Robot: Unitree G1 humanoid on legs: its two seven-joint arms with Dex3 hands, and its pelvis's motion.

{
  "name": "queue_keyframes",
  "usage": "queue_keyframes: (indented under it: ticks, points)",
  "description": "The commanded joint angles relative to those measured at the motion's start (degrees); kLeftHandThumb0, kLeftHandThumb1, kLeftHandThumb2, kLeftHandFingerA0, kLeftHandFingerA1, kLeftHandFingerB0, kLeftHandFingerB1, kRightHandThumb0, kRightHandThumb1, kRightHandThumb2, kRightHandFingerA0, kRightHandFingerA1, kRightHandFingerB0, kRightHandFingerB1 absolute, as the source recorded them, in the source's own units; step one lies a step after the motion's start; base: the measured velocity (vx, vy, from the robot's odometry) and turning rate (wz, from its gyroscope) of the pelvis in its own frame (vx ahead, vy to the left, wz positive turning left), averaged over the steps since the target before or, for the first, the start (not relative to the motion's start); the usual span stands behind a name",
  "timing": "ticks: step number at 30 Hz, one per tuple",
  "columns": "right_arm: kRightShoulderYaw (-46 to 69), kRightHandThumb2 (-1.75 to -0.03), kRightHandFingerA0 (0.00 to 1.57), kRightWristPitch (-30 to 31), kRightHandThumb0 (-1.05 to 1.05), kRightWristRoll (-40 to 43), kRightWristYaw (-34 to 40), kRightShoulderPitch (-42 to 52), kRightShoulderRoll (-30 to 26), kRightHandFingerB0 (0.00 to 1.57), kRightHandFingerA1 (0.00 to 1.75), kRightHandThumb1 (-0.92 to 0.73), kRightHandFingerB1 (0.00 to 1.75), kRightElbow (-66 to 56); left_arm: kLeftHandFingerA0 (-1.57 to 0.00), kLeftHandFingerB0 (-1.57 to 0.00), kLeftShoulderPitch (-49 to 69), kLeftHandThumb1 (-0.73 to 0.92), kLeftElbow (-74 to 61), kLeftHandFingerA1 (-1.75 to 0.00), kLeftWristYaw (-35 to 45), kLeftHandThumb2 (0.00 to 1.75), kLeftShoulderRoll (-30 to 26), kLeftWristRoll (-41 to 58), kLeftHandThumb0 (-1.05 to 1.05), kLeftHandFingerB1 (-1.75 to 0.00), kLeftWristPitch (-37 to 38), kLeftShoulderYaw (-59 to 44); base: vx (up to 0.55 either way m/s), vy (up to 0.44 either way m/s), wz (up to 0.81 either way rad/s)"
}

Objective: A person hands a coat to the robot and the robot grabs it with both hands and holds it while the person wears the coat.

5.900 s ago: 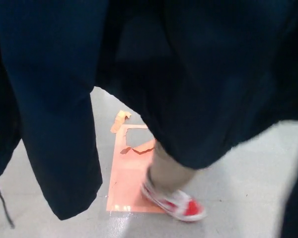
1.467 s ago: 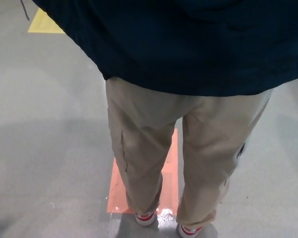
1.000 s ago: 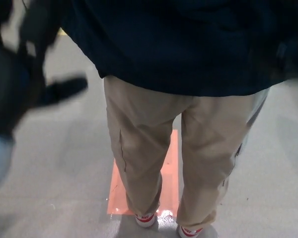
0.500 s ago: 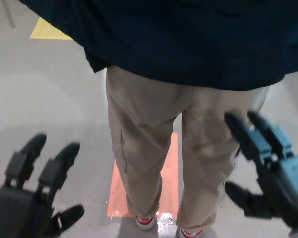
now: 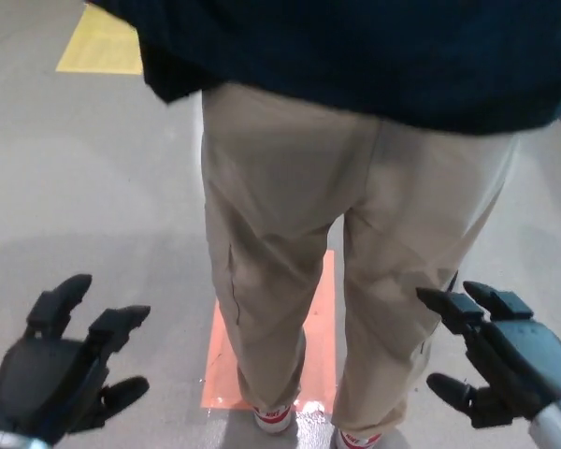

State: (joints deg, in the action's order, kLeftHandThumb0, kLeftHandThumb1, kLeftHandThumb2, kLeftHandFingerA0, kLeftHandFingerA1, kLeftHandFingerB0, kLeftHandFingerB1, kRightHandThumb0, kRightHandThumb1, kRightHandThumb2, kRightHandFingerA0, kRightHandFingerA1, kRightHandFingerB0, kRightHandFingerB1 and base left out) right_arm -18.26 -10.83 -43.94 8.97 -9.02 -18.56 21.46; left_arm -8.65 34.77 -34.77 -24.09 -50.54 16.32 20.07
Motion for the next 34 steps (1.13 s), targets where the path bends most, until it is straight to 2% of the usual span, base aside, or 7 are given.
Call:
queue_keyframes:
  ticks: [1,3,8,9,10,33,34]
  points:
    - [-1.59,-1.11,0.00,10.35,-0.33,1.03,-17.76,-8.04,-2.75,0.00,0.47,-0.58,0.45,5.54,-0.41,-0.35,-9.79,0.68,11.42,-0.53,7.89,1.06,2.06,-0.60,-0.63,-0.49,-5.49,3.28,0.00,0.000,0.00]
    - [-1.81,-1.11,0.00,9.95,-0.33,1.34,-18.47,-9.59,-2.85,0.00,0.47,-0.58,0.45,6.51,-0.49,-0.46,-11.10,0.83,12.64,-0.37,7.21,0.67,2.26,-0.73,-0.69,-0.35,-5.61,3.69,0.00,0.000,0.00]
    - [-3.39,-1.10,0.00,10.27,-0.33,1.17,-20.60,-12.43,-2.61,0.00,0.47,-0.58,0.45,8.84,-0.38,-0.44,-13.20,0.89,15.91,-0.33,7.47,0.67,2.44,-0.33,-0.68,-0.34,-5.33,4.98,0.00,0.000,0.00]
    - [-3.67,-1.11,0.00,10.51,-0.33,1.10,-21.08,-12.62,-2.70,0.00,0.47,-0.59,0.45,8.80,-0.24,-0.36,-13.49,0.71,16.54,-0.46,8.02,1.06,2.49,-0.07,-0.65,-0.50,-5.27,5.25,0.00,0.000,0.00]
    - [-3.87,-1.11,0.00,10.68,-0.33,1.13,-21.33,-12.73,-2.77,0.00,0.47,-0.59,0.45,8.75,-0.31,-0.40,-13.76,0.90,17.09,-0.32,8.53,0.68,2.51,0.21,-0.67,-0.33,-5.16,5.47,0.00,0.000,0.00]
    - [-5.96,-1.13,0.00,11.07,-0.30,2.76,-21.39,-11.45,-3.48,0.00,0.46,-0.63,0.44,8.98,-0.27,-0.30,-12.81,0.92,20.00,-0.29,10.25,0.68,1.64,3.52,-0.63,-0.30,-1.48,7.79,0.00,0.000,0.00]
    - [-5.98,-0.66,0.16,10.88,-0.54,2.76,-21.21,-11.35,-3.52,0.22,0.27,-0.85,0.29,9.03,-0.24,-0.29,-12.69,0.92,19.94,-0.29,10.19,0.68,1.67,3.55,-0.63,-0.30,-1.51,7.83,0.00,0.000,0.00]
